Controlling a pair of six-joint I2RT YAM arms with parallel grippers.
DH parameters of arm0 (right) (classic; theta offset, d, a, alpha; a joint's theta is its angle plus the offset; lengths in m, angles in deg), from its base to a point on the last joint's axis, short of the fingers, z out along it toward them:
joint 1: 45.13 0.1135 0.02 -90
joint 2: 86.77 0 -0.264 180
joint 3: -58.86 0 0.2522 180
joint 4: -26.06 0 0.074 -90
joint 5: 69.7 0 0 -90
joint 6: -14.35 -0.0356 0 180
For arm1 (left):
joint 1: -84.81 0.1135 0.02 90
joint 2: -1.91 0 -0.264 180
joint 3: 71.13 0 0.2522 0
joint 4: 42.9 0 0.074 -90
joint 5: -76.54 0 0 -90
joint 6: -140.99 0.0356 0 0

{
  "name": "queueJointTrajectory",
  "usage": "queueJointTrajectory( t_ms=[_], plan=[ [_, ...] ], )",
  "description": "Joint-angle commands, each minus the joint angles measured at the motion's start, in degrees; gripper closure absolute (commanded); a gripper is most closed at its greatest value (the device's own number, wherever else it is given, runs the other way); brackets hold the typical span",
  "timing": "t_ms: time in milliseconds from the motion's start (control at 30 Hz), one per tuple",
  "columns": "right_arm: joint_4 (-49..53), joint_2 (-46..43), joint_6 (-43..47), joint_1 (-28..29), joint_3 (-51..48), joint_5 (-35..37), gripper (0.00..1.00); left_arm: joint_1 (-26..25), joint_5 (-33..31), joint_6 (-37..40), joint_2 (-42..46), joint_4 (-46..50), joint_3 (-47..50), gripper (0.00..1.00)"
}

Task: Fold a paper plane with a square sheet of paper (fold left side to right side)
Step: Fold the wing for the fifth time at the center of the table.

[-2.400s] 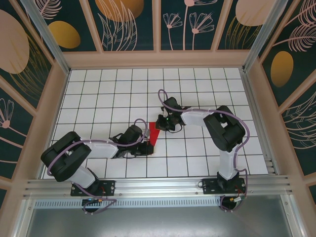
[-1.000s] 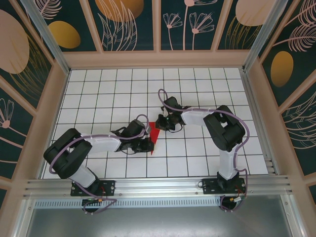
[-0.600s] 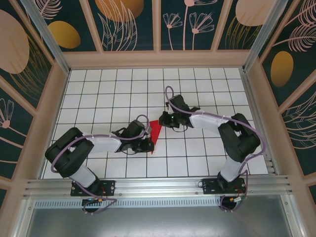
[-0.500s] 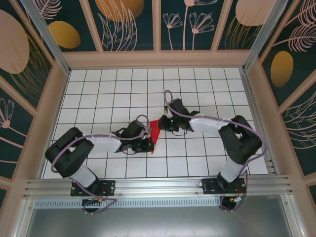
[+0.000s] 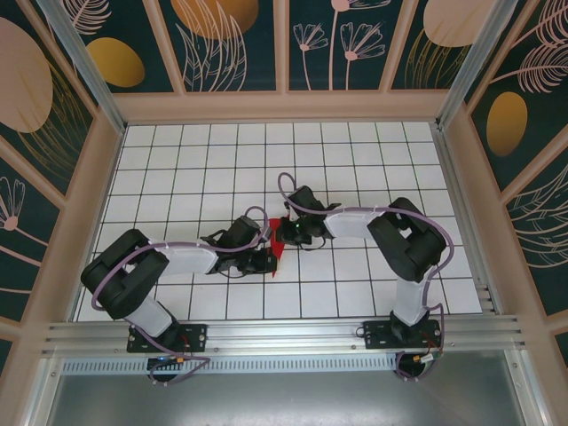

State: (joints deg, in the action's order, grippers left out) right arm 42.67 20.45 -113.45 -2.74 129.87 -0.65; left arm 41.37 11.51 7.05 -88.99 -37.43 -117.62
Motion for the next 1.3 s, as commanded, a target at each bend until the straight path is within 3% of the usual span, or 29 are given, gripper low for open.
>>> queueJointTrajectory(
  t_ms=[0,800,933,1100,1167,1267],
  plan=[
    [1.59,1.82,3.0,-3.08,1.73,3.74,0.91,0.29,-2.65,1.1,-0.95,2.91,2.22,1.0],
    [-0.23,8.69,10.02,-17.43,11.52,-3.0,0.88,0.29,-1.03,0.87,0.84,1.8,2.33,0.99],
    [1.07,4.51,10.55,-17.86,11.44,-0.36,0.74,0.29,-0.62,1.75,5.49,5.7,-2.23,0.84],
    [4.32,-4.17,10.05,-17.77,8.62,4.48,0.52,0.44,-3.24,3.68,13.03,11.06,-7.18,0.56],
    [5.67,-8.28,8.66,-17.09,6.48,6.78,0.44,0.53,-7.09,4.21,16.4,13.65,-8.34,0.53],
    [7.77,-14.15,4.72,-14.33,3.36,10.38,0.33,0.52,-18.22,3.36,22.3,17.34,-8.69,0.4]
  ],
)
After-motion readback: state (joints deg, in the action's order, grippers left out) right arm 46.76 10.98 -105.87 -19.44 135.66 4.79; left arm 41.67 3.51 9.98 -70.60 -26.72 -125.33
